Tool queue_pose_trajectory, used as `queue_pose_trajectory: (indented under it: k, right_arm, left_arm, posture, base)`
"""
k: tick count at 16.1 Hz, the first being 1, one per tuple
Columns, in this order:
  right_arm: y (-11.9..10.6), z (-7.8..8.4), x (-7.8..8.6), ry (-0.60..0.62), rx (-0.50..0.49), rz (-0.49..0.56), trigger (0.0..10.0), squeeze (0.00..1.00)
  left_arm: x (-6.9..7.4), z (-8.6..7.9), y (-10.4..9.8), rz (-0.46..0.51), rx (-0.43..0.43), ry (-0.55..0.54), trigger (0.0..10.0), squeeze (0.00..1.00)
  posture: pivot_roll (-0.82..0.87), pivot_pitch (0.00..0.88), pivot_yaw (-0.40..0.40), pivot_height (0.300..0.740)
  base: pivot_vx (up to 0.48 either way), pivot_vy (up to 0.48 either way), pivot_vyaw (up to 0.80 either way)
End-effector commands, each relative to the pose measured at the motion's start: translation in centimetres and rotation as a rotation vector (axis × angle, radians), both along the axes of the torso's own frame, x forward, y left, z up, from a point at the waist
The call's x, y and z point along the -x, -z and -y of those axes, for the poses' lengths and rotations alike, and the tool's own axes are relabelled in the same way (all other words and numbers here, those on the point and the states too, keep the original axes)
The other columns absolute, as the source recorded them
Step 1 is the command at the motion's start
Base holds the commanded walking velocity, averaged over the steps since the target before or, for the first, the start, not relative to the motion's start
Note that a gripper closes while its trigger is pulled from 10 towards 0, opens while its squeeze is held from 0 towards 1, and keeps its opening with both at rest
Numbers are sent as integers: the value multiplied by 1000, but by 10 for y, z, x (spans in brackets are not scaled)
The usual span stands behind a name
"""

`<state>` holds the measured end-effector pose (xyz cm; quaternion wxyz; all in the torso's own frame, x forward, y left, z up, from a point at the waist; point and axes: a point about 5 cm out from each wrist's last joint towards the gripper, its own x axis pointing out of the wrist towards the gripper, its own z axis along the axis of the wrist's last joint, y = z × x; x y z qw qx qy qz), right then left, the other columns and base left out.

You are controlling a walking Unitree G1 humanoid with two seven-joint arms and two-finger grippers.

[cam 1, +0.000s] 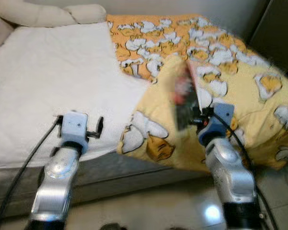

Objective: Clean up the room

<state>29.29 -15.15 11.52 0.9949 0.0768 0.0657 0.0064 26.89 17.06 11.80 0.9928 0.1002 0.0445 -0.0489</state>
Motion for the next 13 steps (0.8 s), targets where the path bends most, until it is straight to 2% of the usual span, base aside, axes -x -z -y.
queue_pose_trajectory:
  k: [1, 8, 13]
  right_arm:
    - [-13, 0, -3, 5, -6, 52, 10000, 0]
    - [-5, 0, -2, -4, -9, 24, 10000, 0]
    - [-5, -2, -3, -4, -5, 23, 10000, 0]
  left_arm:
    - [1, -3, -3, 8, -16, -8, 10000, 384]
    - [8, -3, 1, 2, -13, -18, 10000, 384]
    - [5, -1, 3, 1, -8, -17, 10000, 384]
  posture:
    - [31, 0, -31, 740]
    - [32, 0, -42, 740]
    - [28, 0, -27, 740]
  base:
    - [0, 442, 0]
    - [0, 445, 0]
    - [0, 446, 0]
